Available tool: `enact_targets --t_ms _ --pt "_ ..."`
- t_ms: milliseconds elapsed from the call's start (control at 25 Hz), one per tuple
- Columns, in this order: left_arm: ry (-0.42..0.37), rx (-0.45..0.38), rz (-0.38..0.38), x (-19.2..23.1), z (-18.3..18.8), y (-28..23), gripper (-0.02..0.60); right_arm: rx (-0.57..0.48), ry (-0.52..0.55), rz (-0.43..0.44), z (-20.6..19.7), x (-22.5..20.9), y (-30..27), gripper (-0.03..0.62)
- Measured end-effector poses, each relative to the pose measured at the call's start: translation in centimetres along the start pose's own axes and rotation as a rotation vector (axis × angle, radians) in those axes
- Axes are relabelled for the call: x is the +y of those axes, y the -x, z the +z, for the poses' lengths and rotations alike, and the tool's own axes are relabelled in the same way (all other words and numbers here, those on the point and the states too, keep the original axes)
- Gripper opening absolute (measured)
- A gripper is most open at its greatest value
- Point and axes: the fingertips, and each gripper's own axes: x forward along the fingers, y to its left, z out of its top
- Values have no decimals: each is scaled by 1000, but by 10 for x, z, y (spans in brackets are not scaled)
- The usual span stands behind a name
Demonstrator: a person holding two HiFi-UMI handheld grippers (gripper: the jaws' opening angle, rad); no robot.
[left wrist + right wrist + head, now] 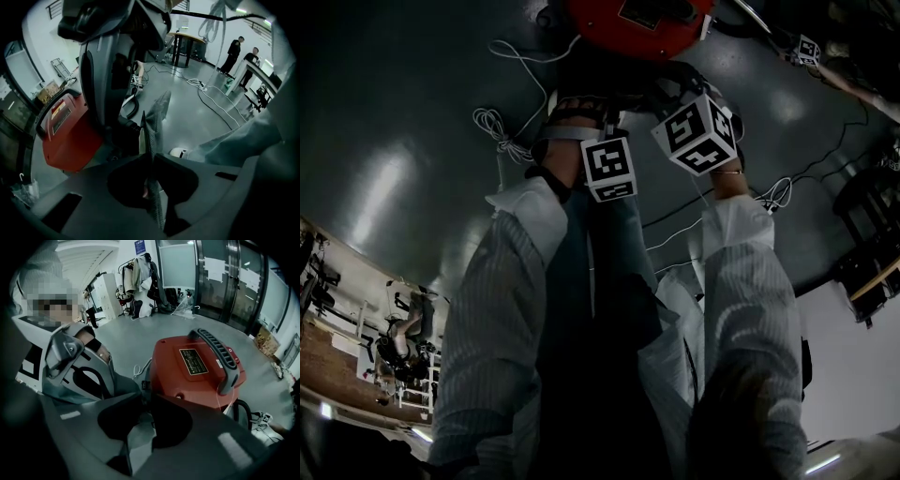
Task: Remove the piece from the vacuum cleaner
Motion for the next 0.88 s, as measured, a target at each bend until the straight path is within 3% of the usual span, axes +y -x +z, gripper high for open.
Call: enact_targets --t_ms 160,720,800,880 --pt "103 20 -32 -4 1 -6 40 4 -12 -4 -3 -1 -6 64" --pt "204 29 -47 -17 6 -5 48 -6 -35 -2 -3 -1 -4 64" --pt "220 34 -118 -31 7 -6 51 -8 -35 1 -3 -1 -4 64" --pt "238 51 -239 -61 5 -7 39 -14 -37 1 -3 -2 -5 64"
